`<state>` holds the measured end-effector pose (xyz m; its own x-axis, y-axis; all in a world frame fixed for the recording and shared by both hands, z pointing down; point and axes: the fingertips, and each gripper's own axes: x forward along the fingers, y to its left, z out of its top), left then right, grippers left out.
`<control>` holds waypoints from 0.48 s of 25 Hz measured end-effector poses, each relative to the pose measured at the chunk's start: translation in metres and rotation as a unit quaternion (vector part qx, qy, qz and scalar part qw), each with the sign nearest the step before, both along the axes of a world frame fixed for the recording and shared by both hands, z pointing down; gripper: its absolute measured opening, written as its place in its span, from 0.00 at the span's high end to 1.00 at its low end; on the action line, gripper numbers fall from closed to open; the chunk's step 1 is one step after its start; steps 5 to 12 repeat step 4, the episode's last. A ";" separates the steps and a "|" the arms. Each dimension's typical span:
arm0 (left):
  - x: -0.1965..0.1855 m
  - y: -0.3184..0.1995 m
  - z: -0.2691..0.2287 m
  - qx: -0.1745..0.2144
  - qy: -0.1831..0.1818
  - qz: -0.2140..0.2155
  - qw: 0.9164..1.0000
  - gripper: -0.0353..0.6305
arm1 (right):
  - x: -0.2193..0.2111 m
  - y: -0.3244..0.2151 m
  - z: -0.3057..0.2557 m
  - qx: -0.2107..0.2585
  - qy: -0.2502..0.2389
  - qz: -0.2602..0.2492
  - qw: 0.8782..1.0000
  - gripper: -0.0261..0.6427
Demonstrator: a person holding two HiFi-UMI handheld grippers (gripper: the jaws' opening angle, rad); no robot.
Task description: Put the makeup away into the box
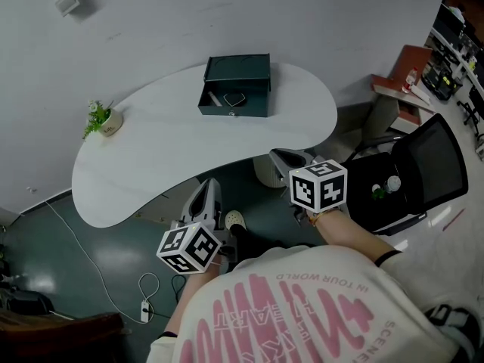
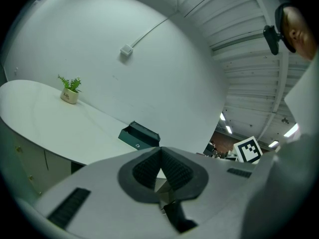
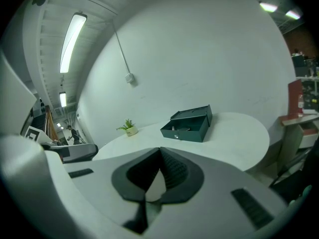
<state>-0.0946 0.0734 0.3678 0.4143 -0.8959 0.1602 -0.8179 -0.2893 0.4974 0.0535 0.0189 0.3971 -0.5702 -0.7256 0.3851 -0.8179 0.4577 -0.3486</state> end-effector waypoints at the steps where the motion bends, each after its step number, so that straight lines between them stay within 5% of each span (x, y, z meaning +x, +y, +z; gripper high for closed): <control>1: -0.002 -0.002 0.001 -0.001 0.000 0.000 1.000 0.94 | -0.002 -0.002 0.000 0.001 0.001 -0.001 1.000 0.97; 12: -0.008 -0.007 0.006 -0.005 0.002 -0.003 1.000 0.94 | -0.009 -0.007 0.001 0.005 0.006 -0.005 1.000 0.97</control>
